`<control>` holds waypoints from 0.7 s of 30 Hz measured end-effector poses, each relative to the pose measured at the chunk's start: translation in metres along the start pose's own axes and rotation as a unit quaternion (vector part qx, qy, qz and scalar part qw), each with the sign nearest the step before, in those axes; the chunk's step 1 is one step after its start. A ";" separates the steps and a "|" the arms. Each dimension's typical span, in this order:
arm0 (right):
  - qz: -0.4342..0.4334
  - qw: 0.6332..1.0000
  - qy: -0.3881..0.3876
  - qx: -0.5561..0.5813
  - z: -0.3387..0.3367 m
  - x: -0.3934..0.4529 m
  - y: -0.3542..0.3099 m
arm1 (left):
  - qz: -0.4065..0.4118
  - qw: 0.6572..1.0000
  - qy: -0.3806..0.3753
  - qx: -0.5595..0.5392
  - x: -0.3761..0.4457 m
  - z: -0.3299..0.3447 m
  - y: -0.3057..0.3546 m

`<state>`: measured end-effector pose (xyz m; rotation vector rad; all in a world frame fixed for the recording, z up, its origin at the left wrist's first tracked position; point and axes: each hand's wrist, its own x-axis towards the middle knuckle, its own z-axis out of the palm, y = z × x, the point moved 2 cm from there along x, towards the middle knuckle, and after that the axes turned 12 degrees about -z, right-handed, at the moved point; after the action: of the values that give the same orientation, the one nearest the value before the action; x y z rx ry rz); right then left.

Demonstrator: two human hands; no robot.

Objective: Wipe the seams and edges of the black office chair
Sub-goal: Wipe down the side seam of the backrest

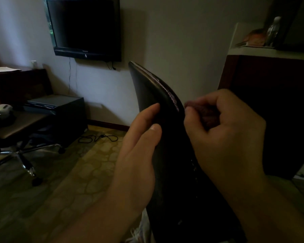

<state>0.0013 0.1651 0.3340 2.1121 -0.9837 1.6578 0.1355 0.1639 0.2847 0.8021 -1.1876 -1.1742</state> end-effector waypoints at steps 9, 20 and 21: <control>-0.048 0.998 -0.014 -0.033 0.002 0.007 -0.005 | 0.001 1.000 0.002 -0.009 -0.001 0.002 -0.001; -0.094 0.994 -0.044 -0.034 0.003 0.015 -0.010 | 0.003 1.000 -0.003 -0.013 -0.001 0.002 -0.001; -0.066 0.997 -0.031 -0.030 0.001 0.017 -0.005 | 0.002 1.000 -0.004 -0.012 0.000 0.002 -0.001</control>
<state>0.0077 0.1625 0.3503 2.1522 -0.8796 1.4900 0.1328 0.1641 0.2842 0.7765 -1.1803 -1.1867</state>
